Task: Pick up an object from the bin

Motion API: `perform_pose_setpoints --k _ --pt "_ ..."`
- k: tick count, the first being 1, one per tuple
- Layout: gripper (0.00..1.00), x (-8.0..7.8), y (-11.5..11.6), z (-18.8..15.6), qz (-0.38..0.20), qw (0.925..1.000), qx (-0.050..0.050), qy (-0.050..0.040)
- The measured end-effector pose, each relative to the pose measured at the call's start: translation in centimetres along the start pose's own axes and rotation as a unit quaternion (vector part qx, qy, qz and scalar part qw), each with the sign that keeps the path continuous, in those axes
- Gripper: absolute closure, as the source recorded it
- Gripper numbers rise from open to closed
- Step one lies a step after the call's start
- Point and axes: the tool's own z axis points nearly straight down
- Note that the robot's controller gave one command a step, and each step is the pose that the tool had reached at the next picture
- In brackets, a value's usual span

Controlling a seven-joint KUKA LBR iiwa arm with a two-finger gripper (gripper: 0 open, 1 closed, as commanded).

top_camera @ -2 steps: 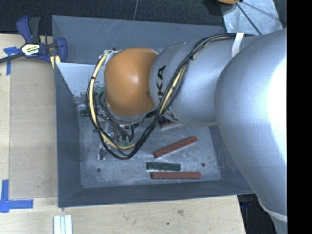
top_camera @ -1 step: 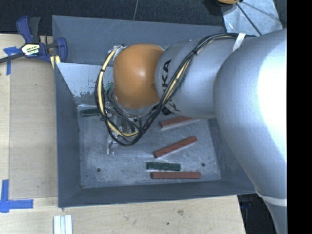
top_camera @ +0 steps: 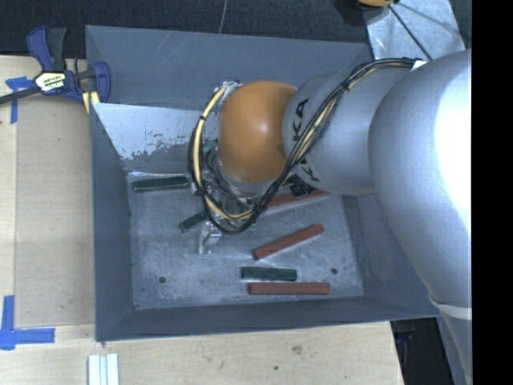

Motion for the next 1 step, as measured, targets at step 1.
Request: perform_pose_setpoints --k 1 --pt "1.00 -4.36 -1.07 0.53 -0.013 0.9999 0.000 -0.0005"
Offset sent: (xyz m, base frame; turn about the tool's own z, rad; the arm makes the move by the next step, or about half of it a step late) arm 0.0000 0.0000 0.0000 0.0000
